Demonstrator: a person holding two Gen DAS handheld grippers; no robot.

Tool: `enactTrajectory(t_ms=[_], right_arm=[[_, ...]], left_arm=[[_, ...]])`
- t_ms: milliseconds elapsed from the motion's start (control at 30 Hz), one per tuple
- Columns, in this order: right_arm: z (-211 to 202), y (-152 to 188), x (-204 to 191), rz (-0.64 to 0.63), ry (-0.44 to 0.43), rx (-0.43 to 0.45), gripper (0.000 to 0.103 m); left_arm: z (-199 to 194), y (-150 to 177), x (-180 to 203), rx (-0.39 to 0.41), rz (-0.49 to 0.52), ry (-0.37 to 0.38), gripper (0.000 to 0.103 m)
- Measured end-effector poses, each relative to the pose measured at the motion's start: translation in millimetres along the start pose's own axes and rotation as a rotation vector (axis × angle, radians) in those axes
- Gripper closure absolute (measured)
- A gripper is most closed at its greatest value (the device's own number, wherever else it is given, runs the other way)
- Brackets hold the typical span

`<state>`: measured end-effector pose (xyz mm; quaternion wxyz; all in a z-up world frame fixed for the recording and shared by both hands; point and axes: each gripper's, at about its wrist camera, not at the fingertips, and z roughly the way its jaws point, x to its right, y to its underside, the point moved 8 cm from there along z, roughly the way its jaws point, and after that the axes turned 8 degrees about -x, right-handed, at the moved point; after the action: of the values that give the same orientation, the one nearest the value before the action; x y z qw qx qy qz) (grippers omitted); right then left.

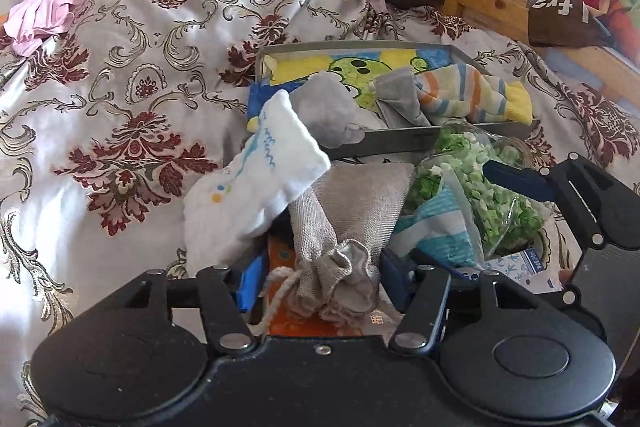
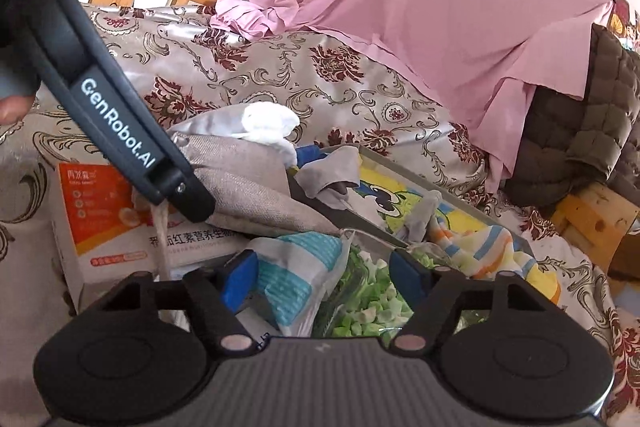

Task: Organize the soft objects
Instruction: 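Close the left tool on the beige drawstring pouch, then lift the beige pouch with the left tool and carry it over the tray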

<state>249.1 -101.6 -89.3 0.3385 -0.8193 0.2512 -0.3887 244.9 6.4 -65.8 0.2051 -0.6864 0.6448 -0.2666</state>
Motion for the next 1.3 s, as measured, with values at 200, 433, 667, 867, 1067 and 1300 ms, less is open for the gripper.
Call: enactTrajectory(t_ms=[200,433,667,867,1067,1300], right_arm=[[-2,0,-10,-0.065,0.022,0.011,0.043],[-1,4,-16,-0.081,-0.006,-0.004,0.06],[0,4,-14,-0.067,-0.009,-0.008,0.07],[-2,6,-16,-0.076,0.008,-0.002,0.077],[-7,5,-18,-0.089,0.023,0.006,0.082],[-16,4,-20,-0.108,0.044,0.037,0.084]], left_arm=[[-3,1,-3,0.01,-0.018,-0.001,0.052],[-9,1,0,0.034,-0.008,0.008,0.057],[-14,3,3,0.046,0.0,0.009,0.058],[-16,5,3,0.048,-0.004,0.015,0.058],[-23,11,6,0.046,-0.014,0.031,0.058],[-33,15,9,0.06,-0.014,0.043,0.058]])
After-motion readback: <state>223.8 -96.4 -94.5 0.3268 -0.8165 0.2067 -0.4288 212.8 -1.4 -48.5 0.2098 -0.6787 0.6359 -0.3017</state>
